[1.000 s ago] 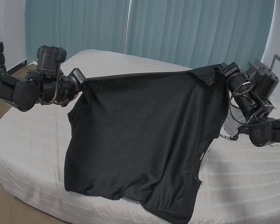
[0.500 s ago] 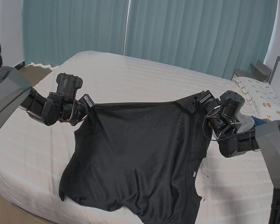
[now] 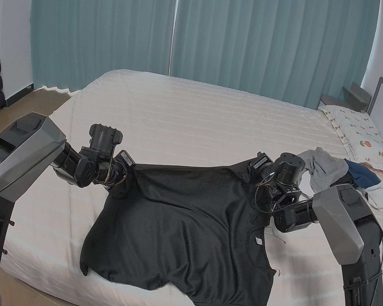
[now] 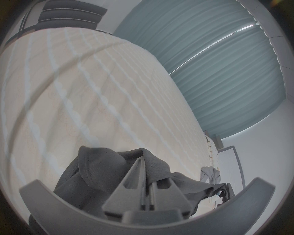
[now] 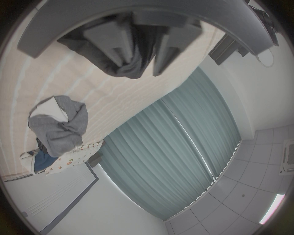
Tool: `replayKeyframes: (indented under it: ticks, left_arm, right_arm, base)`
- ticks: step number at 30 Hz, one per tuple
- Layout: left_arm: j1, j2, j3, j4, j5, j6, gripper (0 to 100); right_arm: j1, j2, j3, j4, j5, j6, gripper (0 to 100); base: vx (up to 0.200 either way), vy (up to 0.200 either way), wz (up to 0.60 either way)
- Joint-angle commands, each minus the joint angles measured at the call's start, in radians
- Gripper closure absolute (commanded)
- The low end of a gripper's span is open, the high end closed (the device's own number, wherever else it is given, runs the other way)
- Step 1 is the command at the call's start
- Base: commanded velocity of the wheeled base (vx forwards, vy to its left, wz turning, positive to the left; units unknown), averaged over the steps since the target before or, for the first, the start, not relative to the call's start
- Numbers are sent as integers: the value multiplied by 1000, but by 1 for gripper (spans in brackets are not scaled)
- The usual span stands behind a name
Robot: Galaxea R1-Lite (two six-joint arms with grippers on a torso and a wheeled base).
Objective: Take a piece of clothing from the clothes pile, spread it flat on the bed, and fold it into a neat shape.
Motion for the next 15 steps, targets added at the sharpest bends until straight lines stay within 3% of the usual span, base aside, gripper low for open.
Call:
replayKeyframes:
  ticks: [1, 11, 15]
  left_arm:
    - [0, 45, -11, 0, 2, -2, 0]
    - [21, 32, 10, 3, 67, -7, 0]
    - [47, -42, 46, 20, 19, -13, 0]
  right_arm:
    - [10, 67, -12, 8, 4, -2, 0]
    - [-32, 6, 103, 6, 17, 1, 0]
    - [-70, -128, 238, 3, 107, 53, 0]
  base:
    - [0, 0, 0]
    - [0, 0, 0]
    - [0, 0, 0]
